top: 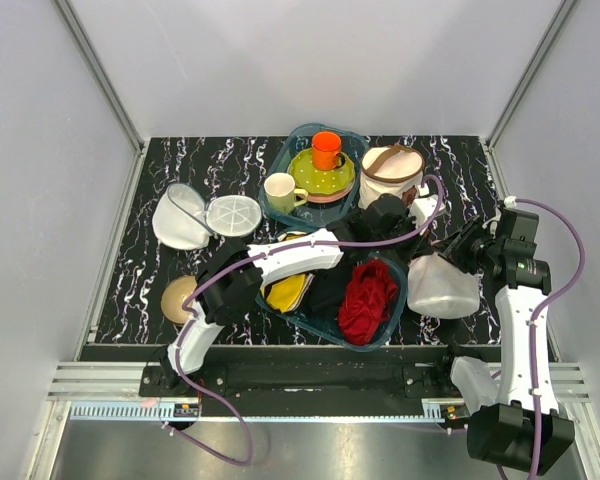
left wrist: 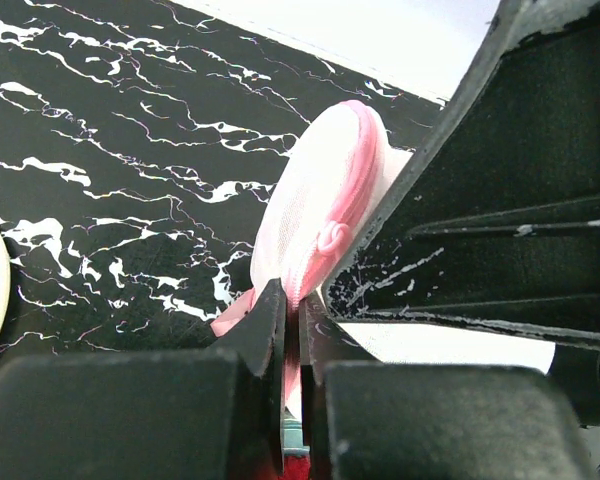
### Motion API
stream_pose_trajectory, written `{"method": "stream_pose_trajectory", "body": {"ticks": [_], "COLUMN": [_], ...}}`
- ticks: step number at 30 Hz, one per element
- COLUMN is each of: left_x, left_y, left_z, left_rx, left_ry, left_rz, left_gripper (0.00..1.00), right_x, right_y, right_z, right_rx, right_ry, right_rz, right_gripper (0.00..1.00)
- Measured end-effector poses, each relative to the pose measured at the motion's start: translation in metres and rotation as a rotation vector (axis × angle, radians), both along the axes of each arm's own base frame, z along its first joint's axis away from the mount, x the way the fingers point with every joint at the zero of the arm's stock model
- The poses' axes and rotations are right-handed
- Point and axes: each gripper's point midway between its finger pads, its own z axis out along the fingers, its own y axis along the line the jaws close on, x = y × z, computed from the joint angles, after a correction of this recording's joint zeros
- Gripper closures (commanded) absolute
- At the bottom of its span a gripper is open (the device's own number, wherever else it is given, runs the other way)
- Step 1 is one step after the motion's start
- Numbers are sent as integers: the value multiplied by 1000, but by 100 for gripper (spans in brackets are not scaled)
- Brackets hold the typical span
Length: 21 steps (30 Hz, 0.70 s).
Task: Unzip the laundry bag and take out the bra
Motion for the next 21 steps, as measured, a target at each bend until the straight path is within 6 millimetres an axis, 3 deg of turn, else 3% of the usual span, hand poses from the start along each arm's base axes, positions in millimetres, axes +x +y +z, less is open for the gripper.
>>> {"method": "stream_pose_trajectory", "body": {"ticks": [6,13,21], "left_x": [-1,-1,11], "left_y": [0,2,13], "left_z": [-1,-8,-3], "left_rx": [-2,6,-15], "left_ry": [0,-5,-25], "left_rz": [-4,-6,16], "left_gripper": [100,100,100], "right_x": [5,4,-2], "right_y": [-2,-7,-41], "right_z": [3,-1,5], "right_rx": [-1,-10,-163], "right_ry": [-19,-11,-23], "right_rz": [-14,-52,-201], "right_gripper": [100,100,100]}}
